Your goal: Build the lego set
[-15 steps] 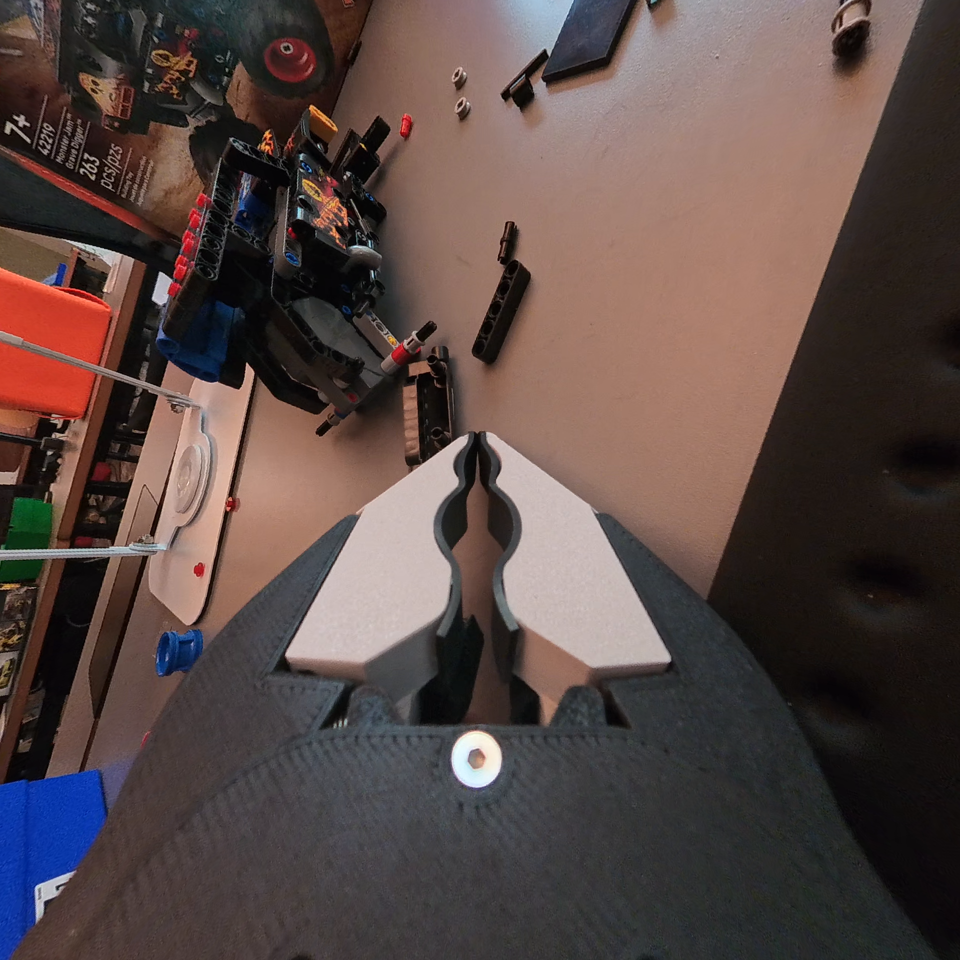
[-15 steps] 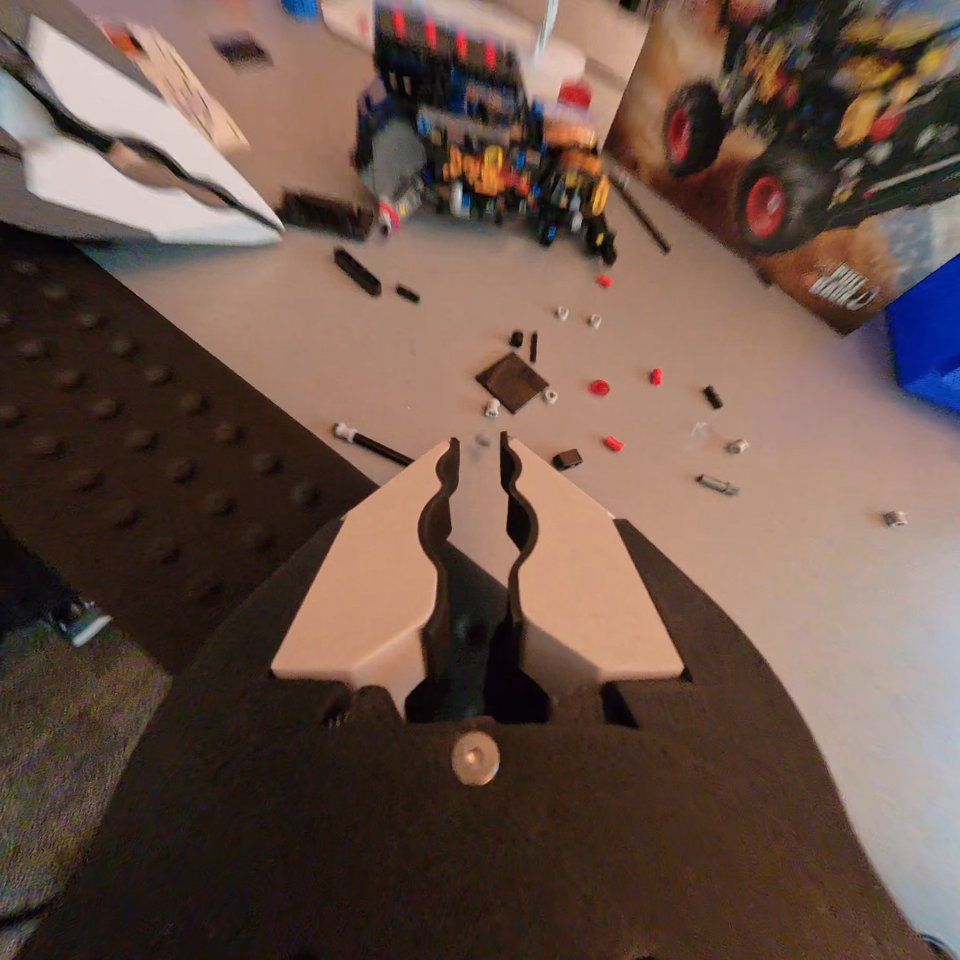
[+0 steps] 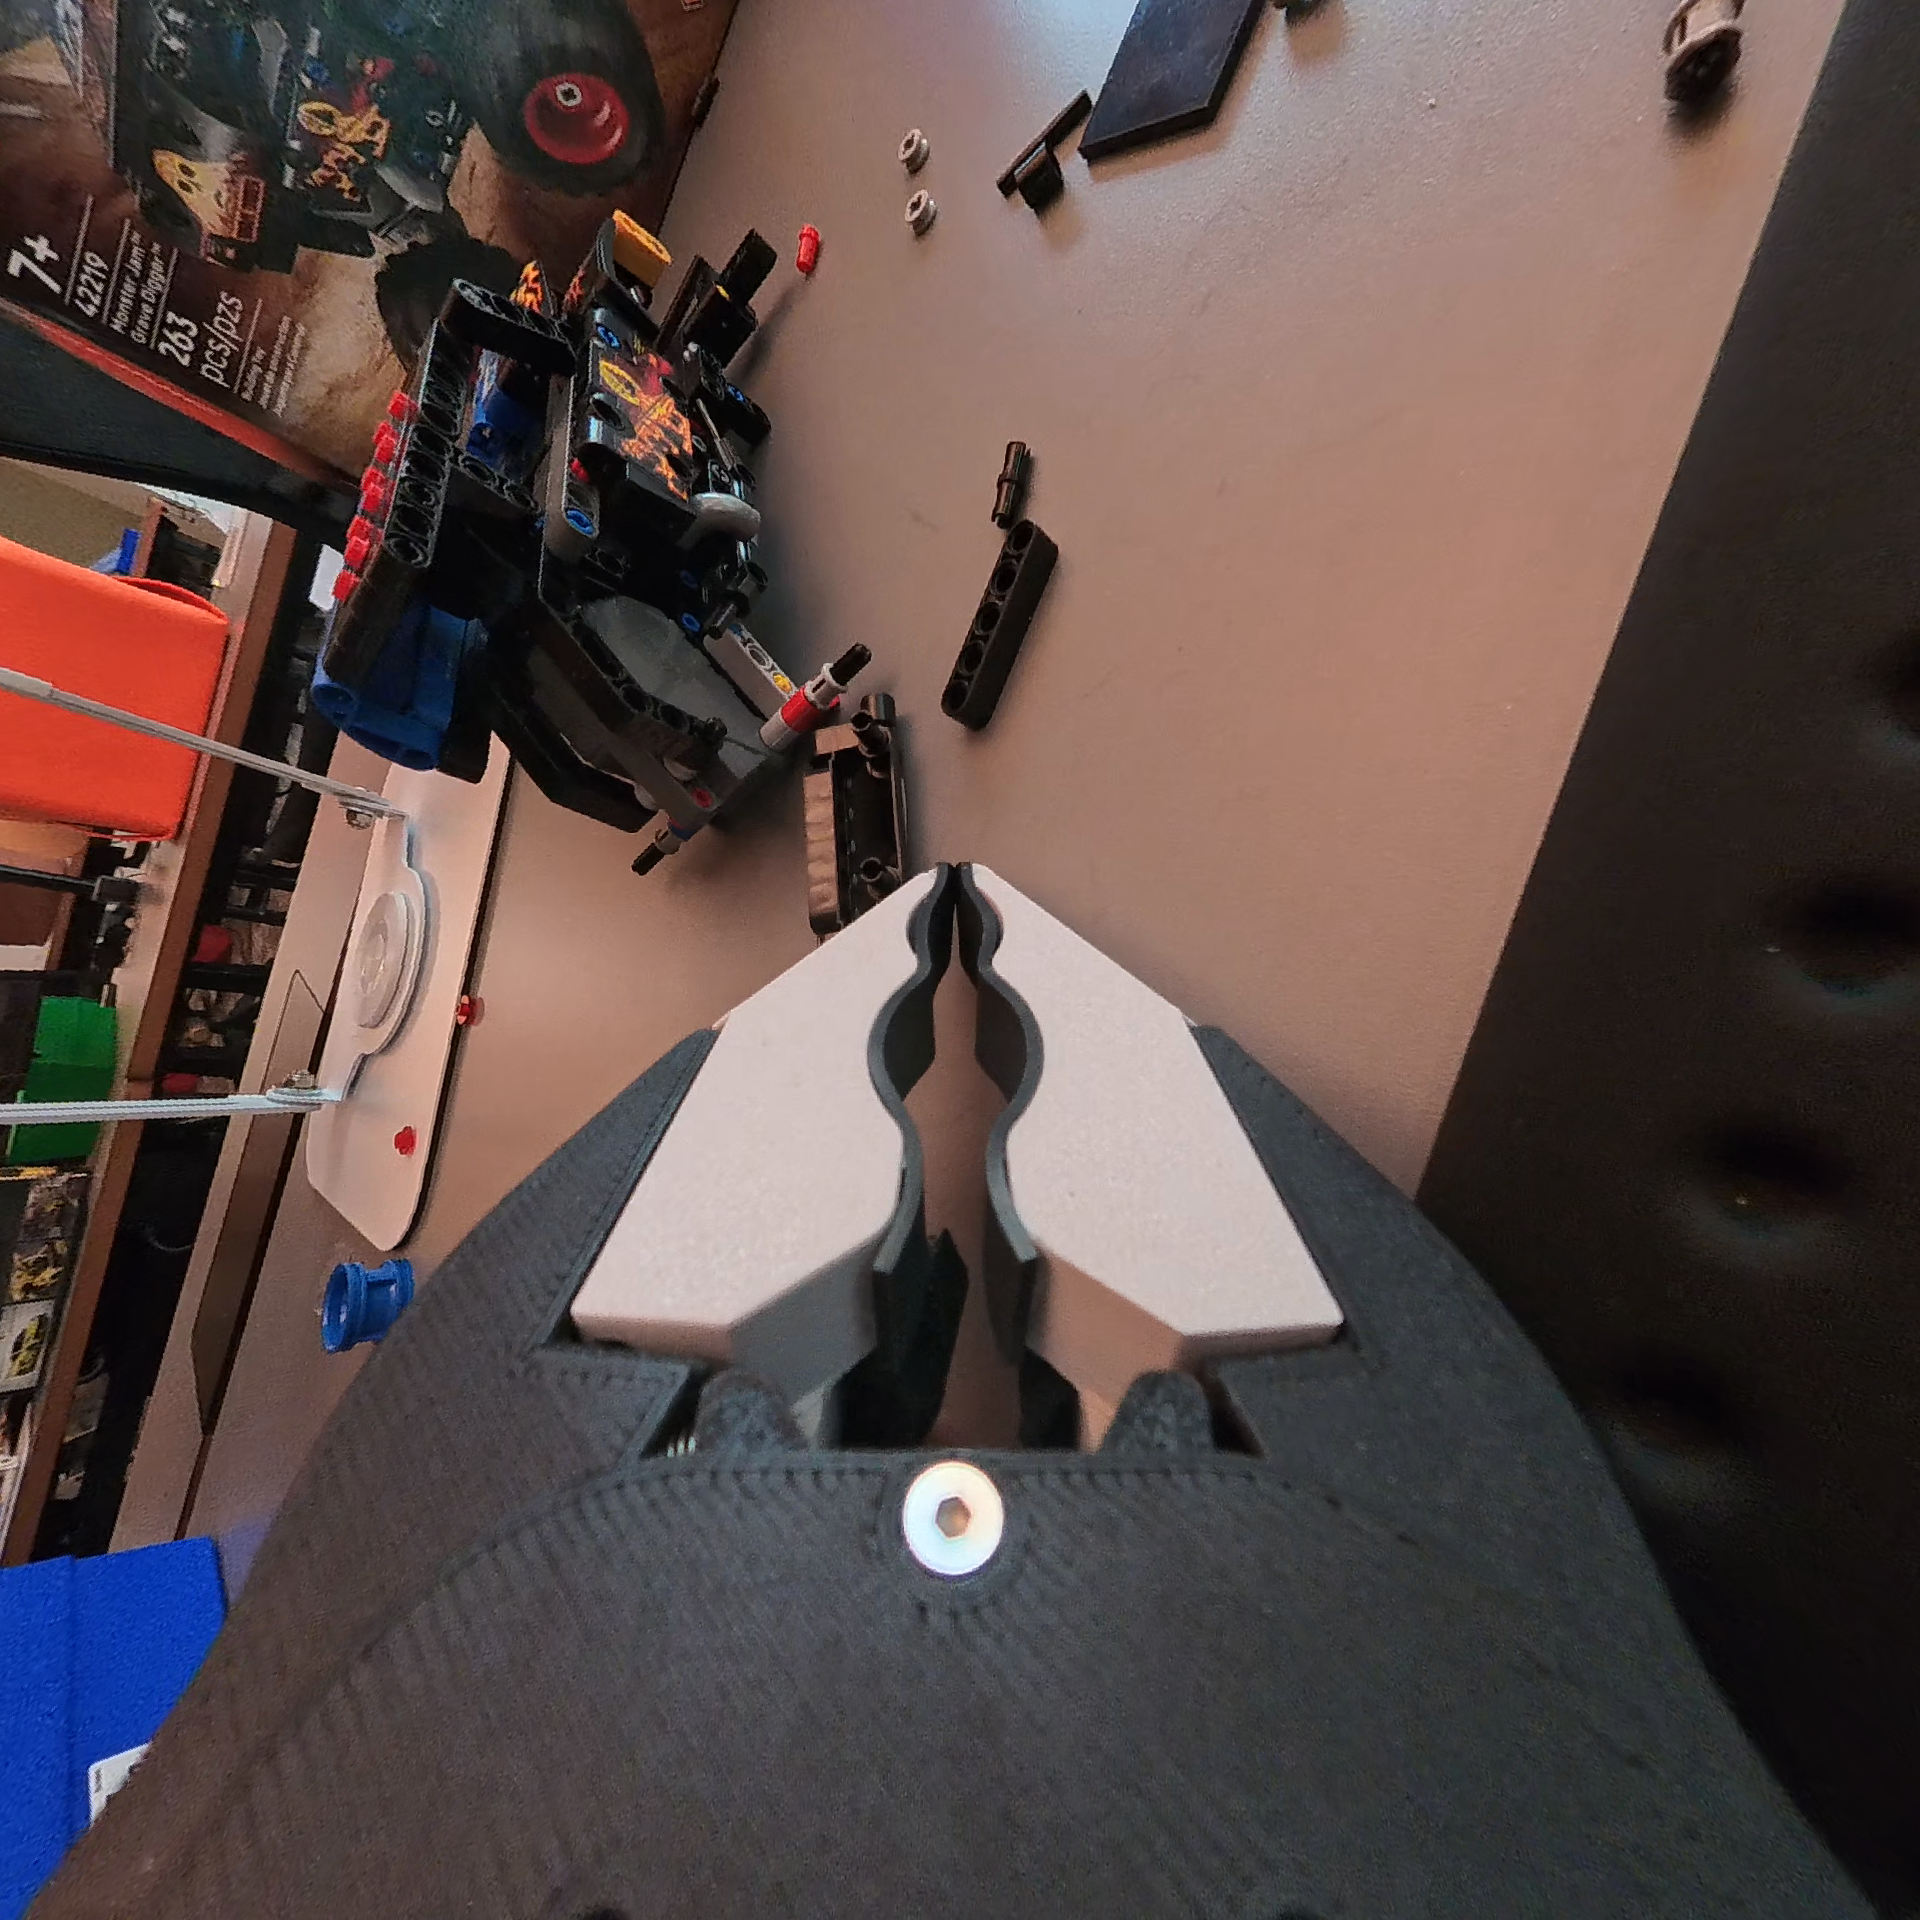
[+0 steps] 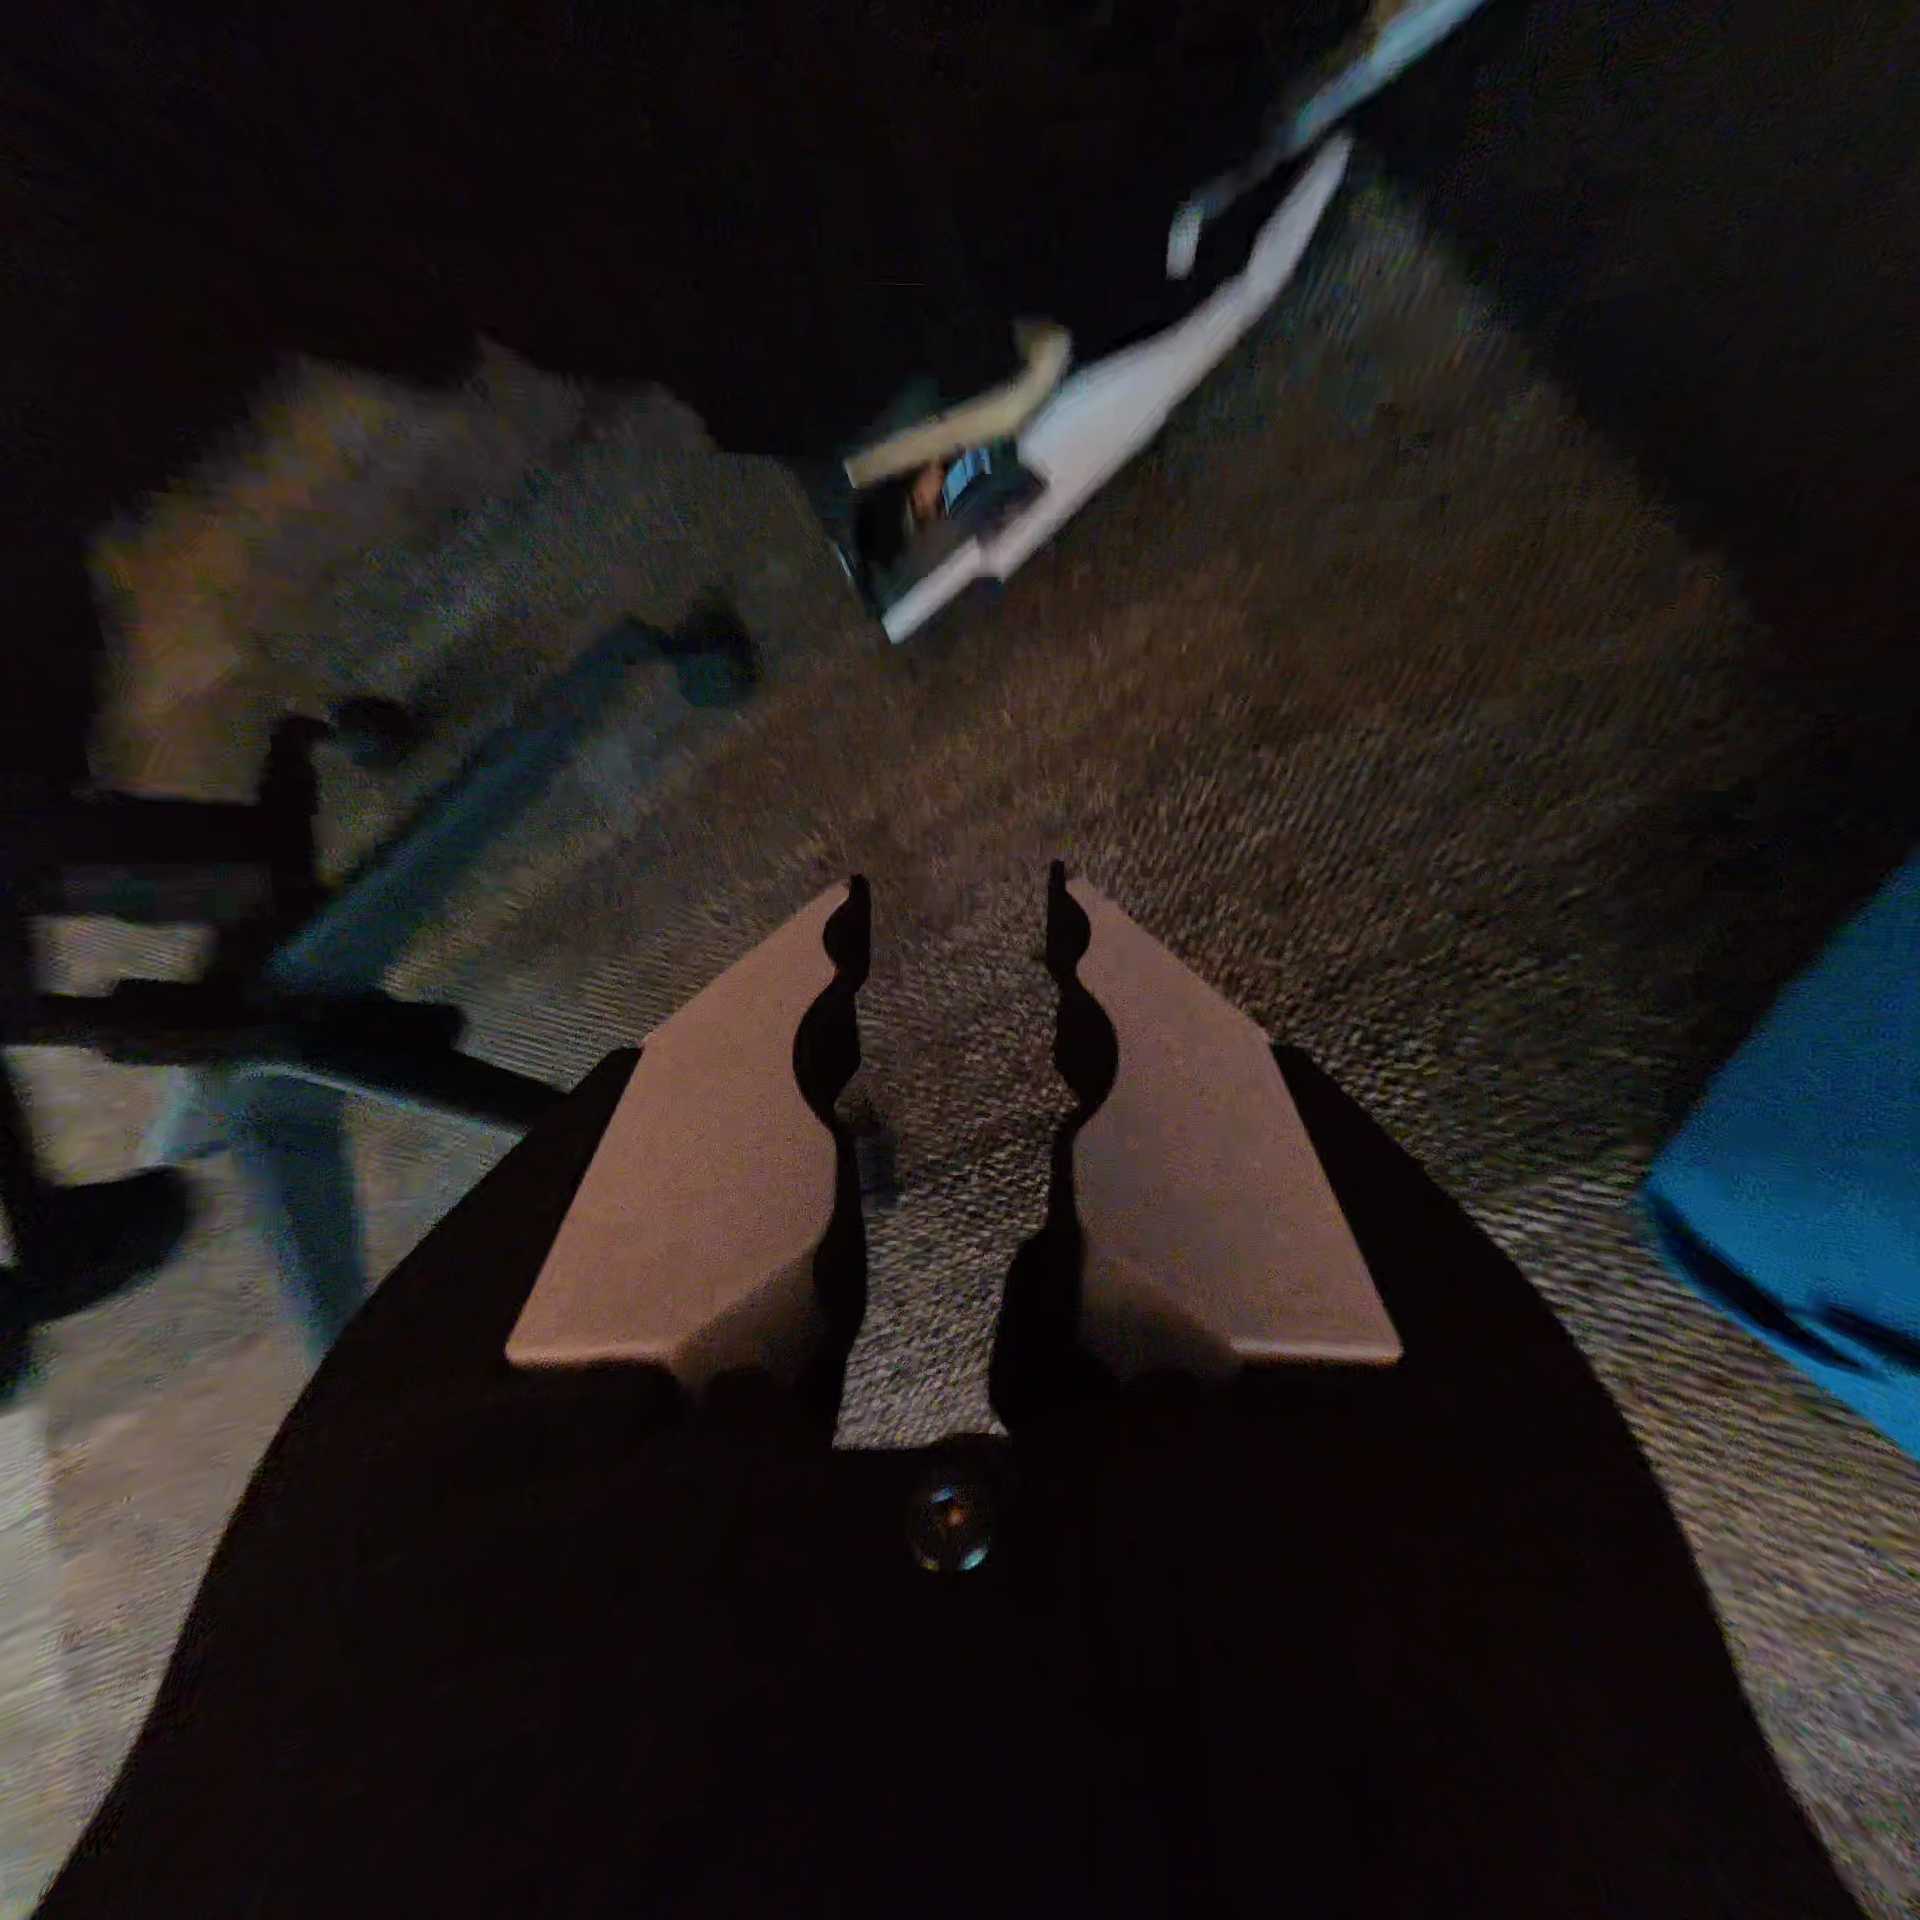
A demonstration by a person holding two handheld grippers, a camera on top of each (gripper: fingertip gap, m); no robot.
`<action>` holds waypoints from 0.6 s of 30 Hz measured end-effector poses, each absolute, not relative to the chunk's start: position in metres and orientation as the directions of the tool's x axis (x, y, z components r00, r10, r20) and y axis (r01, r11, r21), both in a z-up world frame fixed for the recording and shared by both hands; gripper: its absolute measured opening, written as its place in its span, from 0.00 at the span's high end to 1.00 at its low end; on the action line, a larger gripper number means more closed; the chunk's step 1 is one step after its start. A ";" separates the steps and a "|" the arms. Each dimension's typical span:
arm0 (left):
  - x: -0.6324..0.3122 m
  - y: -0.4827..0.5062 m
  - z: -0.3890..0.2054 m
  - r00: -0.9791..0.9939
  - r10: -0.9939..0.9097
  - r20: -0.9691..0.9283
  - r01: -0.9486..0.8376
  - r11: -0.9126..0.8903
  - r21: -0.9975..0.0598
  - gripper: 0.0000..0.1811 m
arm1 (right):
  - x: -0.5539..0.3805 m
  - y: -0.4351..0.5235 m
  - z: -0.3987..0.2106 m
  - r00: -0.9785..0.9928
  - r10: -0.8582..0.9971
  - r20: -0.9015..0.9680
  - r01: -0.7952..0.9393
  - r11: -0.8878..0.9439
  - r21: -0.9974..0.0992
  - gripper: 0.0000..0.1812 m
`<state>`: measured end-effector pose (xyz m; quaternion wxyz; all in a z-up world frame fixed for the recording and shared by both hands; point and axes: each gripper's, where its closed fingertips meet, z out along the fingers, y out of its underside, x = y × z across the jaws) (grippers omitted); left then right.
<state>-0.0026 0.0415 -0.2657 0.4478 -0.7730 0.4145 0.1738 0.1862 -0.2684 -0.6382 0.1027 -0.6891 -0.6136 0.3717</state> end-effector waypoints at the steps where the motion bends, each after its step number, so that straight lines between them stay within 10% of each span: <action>1: -0.002 0.041 -0.266 0.595 -0.486 -0.640 -0.797 -0.254 -0.548 1.00 | 0.185 -0.281 -0.688 -0.023 0.931 -0.364 0.783 -0.210 -0.585 0.82; 6: -0.002 0.041 -0.266 0.595 -0.488 -0.638 -0.796 -0.254 -0.549 1.00 | 0.181 -0.341 -0.862 0.002 0.956 -0.292 0.837 -0.162 -0.523 0.85; 18: -0.002 0.042 -0.266 0.582 -0.484 -0.653 -0.808 -0.254 -0.532 1.00 | 0.169 -0.356 -0.989 0.185 0.941 -0.284 0.849 -0.299 -0.435 0.88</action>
